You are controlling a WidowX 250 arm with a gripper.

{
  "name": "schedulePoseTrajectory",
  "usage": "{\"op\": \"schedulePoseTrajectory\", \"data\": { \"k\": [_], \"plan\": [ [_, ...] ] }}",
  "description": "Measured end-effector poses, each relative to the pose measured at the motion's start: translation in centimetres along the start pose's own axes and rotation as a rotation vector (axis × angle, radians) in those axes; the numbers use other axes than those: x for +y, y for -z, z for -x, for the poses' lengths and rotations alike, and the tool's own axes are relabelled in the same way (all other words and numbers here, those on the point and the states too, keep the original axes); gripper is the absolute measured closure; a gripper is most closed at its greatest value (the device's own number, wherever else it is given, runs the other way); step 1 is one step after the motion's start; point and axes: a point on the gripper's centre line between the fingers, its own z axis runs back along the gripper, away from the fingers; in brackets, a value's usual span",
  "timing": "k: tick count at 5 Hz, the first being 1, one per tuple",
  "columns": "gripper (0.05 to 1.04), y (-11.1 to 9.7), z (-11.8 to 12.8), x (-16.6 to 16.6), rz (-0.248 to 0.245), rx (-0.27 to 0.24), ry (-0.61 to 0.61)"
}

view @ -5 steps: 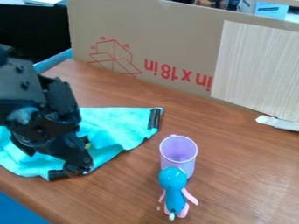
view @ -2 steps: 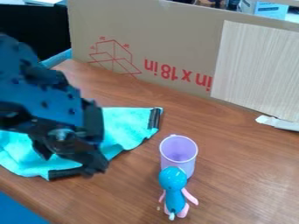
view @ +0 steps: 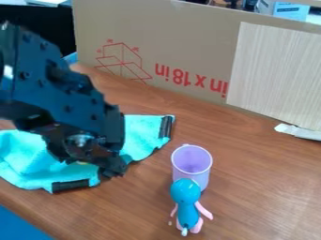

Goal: Unfold the cloth from the bottom right to the top left. Yellow figure on the cloth.

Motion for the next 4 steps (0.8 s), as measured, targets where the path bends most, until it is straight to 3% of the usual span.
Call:
{"op": "schedulePoseTrajectory", "data": {
  "k": [3,4],
  "plan": [
    [0.082,1.8,-0.5,-0.4,-0.032,0.020,-0.014],
    [0.127,2.5,-0.4,-0.4,-0.058,0.013,-0.011]
  ]
}}
